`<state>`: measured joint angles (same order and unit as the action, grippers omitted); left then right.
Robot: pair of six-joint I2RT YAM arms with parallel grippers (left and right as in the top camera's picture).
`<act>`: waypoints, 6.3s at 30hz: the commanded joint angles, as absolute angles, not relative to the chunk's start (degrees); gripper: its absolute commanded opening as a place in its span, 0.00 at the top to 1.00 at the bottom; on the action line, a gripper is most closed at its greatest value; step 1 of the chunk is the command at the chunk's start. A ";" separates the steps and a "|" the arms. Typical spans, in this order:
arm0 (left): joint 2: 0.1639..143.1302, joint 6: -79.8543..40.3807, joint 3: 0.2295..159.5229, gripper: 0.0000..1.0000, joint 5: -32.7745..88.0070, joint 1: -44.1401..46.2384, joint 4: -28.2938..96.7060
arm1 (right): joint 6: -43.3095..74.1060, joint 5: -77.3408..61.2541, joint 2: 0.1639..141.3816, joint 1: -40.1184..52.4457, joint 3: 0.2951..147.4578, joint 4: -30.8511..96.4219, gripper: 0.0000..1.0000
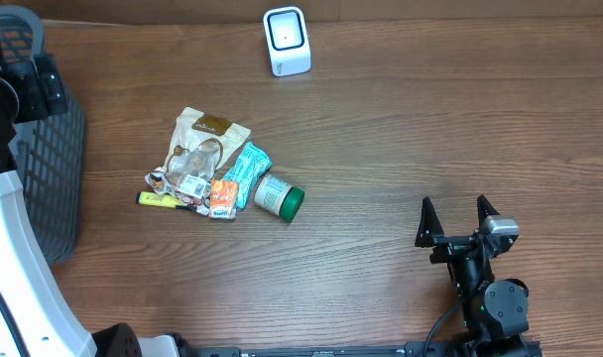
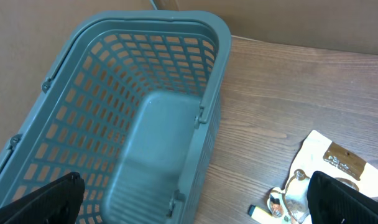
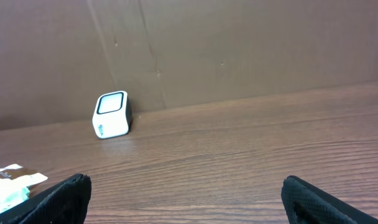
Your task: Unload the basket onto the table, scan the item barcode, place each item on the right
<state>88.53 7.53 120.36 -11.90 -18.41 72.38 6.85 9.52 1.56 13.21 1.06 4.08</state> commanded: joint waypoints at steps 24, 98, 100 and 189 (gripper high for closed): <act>88.84 8.36 120.64 0.00 -12.43 -18.72 72.18 | 7.49 -4.62 2.11 13.08 3.40 1.15 0.00; 88.84 8.36 120.64 0.00 -12.43 -18.72 72.18 | -3.40 -12.67 101.56 40.71 76.58 42.37 0.15; 88.84 8.36 120.64 0.00 -12.43 -18.72 72.18 | -7.05 -12.71 102.76 40.71 76.58 41.65 0.12; 88.84 8.36 120.64 0.00 -12.43 -18.72 72.18 | -17.82 -28.47 120.57 37.41 86.19 42.54 0.29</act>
<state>88.53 7.55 120.36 -12.10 -18.41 72.38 -17.23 -27.29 119.74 36.91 85.71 42.89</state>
